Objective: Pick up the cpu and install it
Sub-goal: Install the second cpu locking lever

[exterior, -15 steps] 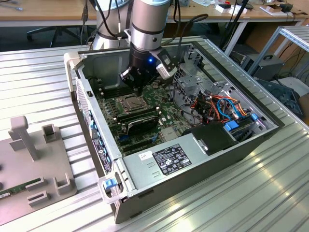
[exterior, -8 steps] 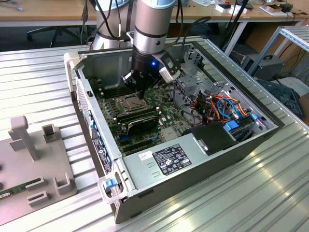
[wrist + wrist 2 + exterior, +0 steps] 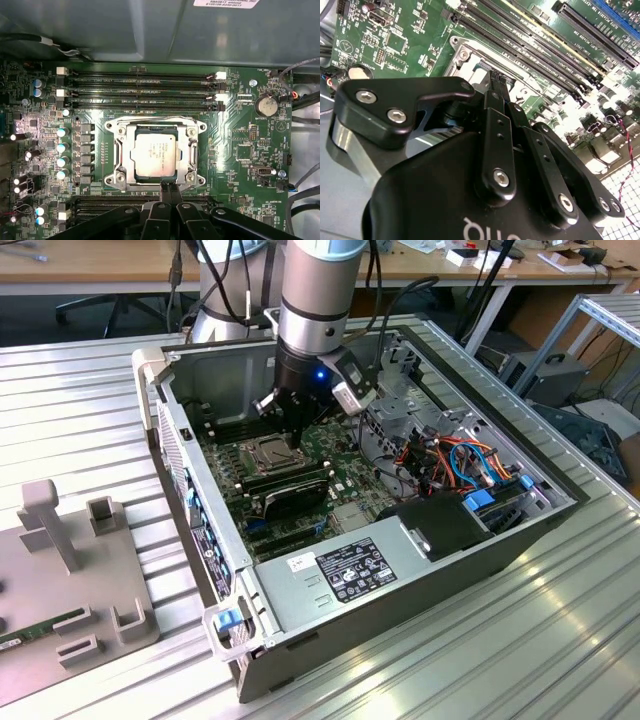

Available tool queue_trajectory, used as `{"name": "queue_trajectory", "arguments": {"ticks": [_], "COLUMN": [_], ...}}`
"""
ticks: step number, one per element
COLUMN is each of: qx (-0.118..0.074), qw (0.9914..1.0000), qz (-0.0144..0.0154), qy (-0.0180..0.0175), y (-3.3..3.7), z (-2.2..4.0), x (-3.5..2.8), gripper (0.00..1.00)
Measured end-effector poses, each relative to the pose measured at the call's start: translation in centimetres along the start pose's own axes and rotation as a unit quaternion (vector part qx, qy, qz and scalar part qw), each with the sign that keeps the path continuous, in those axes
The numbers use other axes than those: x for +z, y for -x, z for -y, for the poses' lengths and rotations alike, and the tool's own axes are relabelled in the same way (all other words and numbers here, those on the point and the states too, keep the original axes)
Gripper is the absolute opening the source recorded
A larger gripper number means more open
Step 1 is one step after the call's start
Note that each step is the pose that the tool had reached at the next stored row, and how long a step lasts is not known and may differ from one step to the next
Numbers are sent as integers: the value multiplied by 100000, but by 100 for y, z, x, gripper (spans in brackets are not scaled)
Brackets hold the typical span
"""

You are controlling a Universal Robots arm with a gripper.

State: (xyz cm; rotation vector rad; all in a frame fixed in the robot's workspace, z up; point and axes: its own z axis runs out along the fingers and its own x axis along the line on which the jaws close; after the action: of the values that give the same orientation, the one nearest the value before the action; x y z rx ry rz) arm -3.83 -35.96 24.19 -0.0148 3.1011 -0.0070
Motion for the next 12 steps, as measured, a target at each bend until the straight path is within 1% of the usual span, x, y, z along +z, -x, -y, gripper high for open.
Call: {"name": "queue_trajectory", "arguments": {"ticks": [3,9,12], "qx": [-6,0,-4], "qw": [100000,100000,100000], "qz": [-3,1,4], "qy": [-7,-2,2], "y": [-2,-10,-38], "z": [6,53,63], "x": [-1,0,1], "gripper": [11,11,11]}}
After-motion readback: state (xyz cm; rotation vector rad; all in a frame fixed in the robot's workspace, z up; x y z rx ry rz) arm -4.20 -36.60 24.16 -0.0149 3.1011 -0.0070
